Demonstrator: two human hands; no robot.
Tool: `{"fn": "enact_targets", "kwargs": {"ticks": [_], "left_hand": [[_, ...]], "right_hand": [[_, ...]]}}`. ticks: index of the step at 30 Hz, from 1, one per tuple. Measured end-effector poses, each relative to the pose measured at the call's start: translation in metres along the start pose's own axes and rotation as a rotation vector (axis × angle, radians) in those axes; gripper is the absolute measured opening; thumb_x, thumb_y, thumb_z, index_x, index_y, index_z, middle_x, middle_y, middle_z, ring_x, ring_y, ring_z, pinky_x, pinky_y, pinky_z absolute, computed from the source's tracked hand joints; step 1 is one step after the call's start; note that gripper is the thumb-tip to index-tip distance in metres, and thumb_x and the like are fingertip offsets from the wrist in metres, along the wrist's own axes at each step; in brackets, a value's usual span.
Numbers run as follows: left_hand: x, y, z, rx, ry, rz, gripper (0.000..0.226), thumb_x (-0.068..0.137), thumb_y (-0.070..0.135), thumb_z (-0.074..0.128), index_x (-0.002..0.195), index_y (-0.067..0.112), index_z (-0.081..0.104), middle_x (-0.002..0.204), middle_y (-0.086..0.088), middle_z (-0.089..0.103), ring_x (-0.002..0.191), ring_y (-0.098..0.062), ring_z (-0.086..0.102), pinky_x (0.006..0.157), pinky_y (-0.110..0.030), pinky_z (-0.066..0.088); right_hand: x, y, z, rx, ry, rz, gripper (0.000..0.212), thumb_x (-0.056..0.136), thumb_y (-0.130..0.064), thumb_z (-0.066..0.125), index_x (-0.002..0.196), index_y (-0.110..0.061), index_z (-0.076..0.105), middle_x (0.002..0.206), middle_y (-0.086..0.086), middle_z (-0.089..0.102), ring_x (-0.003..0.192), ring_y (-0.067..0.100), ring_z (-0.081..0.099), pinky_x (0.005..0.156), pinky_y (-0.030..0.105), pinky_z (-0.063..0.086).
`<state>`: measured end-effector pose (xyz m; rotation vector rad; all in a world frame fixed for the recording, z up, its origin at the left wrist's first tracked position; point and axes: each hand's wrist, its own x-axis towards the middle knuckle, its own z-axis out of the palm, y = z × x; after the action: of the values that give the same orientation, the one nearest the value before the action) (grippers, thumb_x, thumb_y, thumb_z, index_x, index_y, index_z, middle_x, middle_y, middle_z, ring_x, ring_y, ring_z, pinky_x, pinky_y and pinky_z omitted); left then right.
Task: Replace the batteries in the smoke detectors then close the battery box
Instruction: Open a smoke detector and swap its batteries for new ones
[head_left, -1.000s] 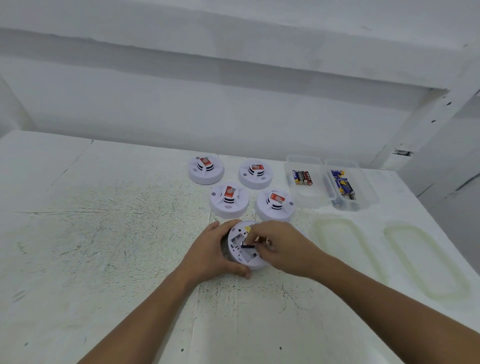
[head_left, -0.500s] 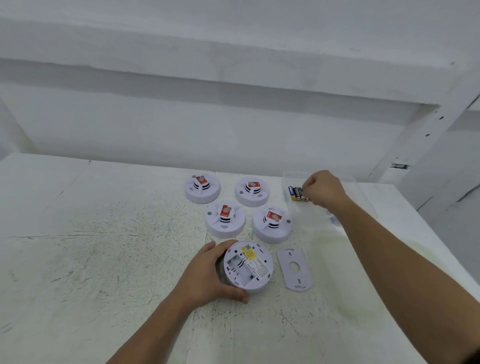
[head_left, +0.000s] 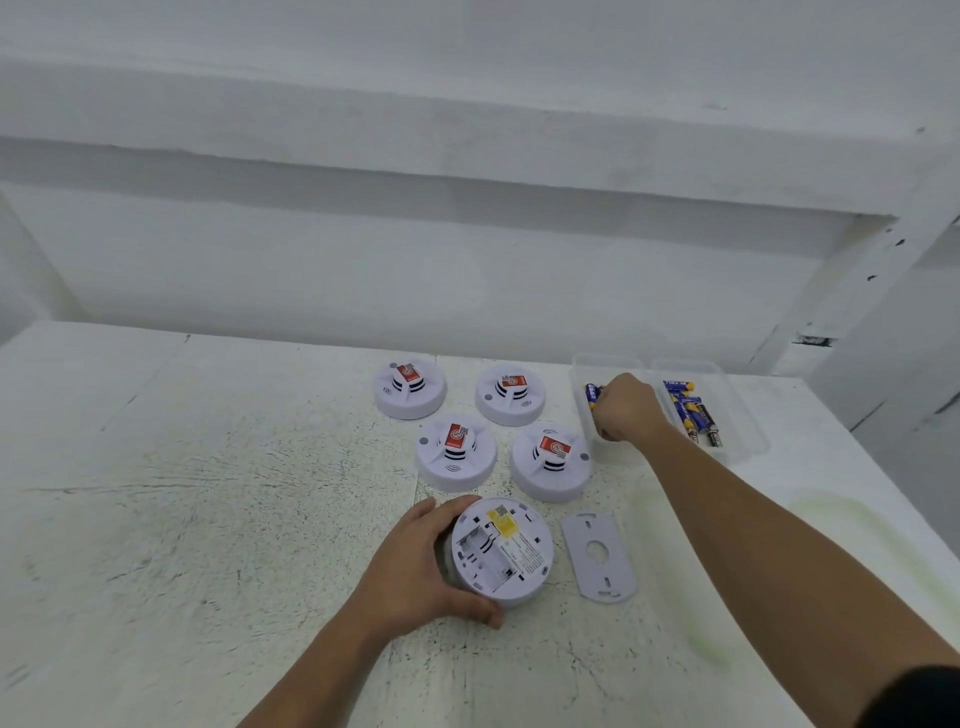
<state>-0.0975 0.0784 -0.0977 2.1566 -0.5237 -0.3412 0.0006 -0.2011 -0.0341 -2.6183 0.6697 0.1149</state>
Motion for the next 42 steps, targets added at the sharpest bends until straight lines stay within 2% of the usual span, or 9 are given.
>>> {"fn": "enact_targets", "kwargs": {"ticks": [6, 8, 10, 15, 19, 22, 26, 37, 42], "left_hand": [[-0.001, 0.003, -0.001, -0.006, -0.009, 0.003, 0.108, 0.026, 0.067, 0.086, 0.126, 0.050, 0.047, 0.116, 0.050, 0.040, 0.125, -0.011, 0.043, 0.108, -0.042, 0.036], [-0.001, 0.003, -0.002, -0.002, -0.009, -0.003, 0.109, 0.026, 0.067, 0.086, 0.126, 0.050, 0.047, 0.116, 0.050, 0.040, 0.124, -0.012, 0.043, 0.107, -0.042, 0.037], [-0.001, 0.003, -0.002, -0.006, -0.005, -0.007, 0.108, 0.026, 0.066, 0.086, 0.126, 0.051, 0.047, 0.117, 0.049, 0.040, 0.124, -0.012, 0.044, 0.107, -0.043, 0.038], [-0.001, 0.003, -0.001, -0.012, 0.007, -0.016, 0.109, 0.024, 0.068, 0.085, 0.124, 0.053, 0.047, 0.116, 0.049, 0.042, 0.125, -0.013, 0.044, 0.106, -0.044, 0.039], [-0.001, 0.003, 0.000, -0.013, 0.021, -0.025, 0.110, 0.022, 0.069, 0.085, 0.124, 0.054, 0.047, 0.115, 0.047, 0.044, 0.125, -0.014, 0.045, 0.104, -0.046, 0.040], [-0.001, 0.005, 0.001, -0.013, 0.030, -0.022, 0.109, 0.022, 0.068, 0.086, 0.123, 0.054, 0.048, 0.116, 0.045, 0.045, 0.124, -0.013, 0.045, 0.104, -0.046, 0.041], [-0.001, 0.007, 0.002, -0.008, 0.041, -0.018, 0.107, 0.023, 0.067, 0.086, 0.122, 0.053, 0.049, 0.117, 0.044, 0.046, 0.122, -0.011, 0.046, 0.104, -0.045, 0.041], [-0.003, 0.013, 0.003, -0.024, 0.077, 0.005, 0.098, 0.026, 0.052, 0.092, 0.116, 0.051, 0.053, 0.115, 0.039, 0.051, 0.113, 0.000, 0.049, 0.093, -0.030, 0.045], [-0.003, 0.012, 0.002, -0.024, 0.074, -0.005, 0.101, 0.026, 0.056, 0.091, 0.119, 0.051, 0.052, 0.115, 0.040, 0.051, 0.115, 0.000, 0.048, 0.096, -0.034, 0.045]], "right_hand": [[0.004, 0.006, -0.004, 0.034, -0.035, 0.021, 0.029, 0.068, 0.011, 0.053, 0.057, -0.012, 0.039, 0.054, 0.010, 0.037, 0.050, 0.017, 0.037, 0.049, 0.021, 0.032], [0.007, 0.010, -0.008, 0.115, -0.032, 0.021, 0.009, 0.073, 0.008, 0.058, 0.074, 0.003, 0.065, 0.071, 0.022, 0.063, 0.062, 0.026, 0.060, 0.062, 0.030, 0.054], [0.008, 0.015, -0.014, 0.204, 0.002, 0.018, 0.017, 0.080, 0.003, 0.057, 0.092, 0.012, 0.065, 0.085, 0.025, 0.069, 0.074, 0.033, 0.068, 0.071, 0.038, 0.058], [0.003, 0.031, -0.040, 0.341, 0.196, -0.048, 0.019, 0.082, 0.006, 0.050, 0.083, 0.003, 0.068, 0.075, 0.015, 0.067, 0.061, 0.026, 0.064, 0.053, 0.024, 0.048], [0.014, 0.056, -0.063, 0.298, 0.332, -0.022, 0.020, 0.082, 0.005, 0.049, 0.084, -0.001, 0.068, 0.082, 0.009, 0.063, 0.074, 0.025, 0.059, 0.066, 0.026, 0.045], [0.022, 0.077, -0.069, 0.133, 0.190, 0.087, 0.013, 0.082, 0.002, 0.052, 0.075, -0.005, 0.061, 0.075, 0.013, 0.056, 0.071, 0.025, 0.053, 0.064, 0.026, 0.042], [0.018, 0.085, -0.065, -0.058, 0.041, 0.193, 0.036, 0.071, 0.003, 0.055, 0.052, -0.014, 0.031, 0.051, 0.005, 0.036, 0.045, 0.017, 0.036, 0.043, 0.019, 0.024], [0.017, 0.084, -0.050, -0.172, 0.050, 0.148, 0.030, 0.080, -0.001, 0.054, 0.063, -0.012, 0.031, 0.062, 0.005, 0.039, 0.054, 0.015, 0.036, 0.045, 0.024, 0.027], [0.022, 0.084, -0.067, -0.005, 0.074, 0.187, 0.029, 0.068, 0.005, 0.058, 0.052, -0.011, 0.040, 0.036, 0.003, 0.049, 0.035, 0.015, 0.052, 0.044, 0.014, 0.038]]}}
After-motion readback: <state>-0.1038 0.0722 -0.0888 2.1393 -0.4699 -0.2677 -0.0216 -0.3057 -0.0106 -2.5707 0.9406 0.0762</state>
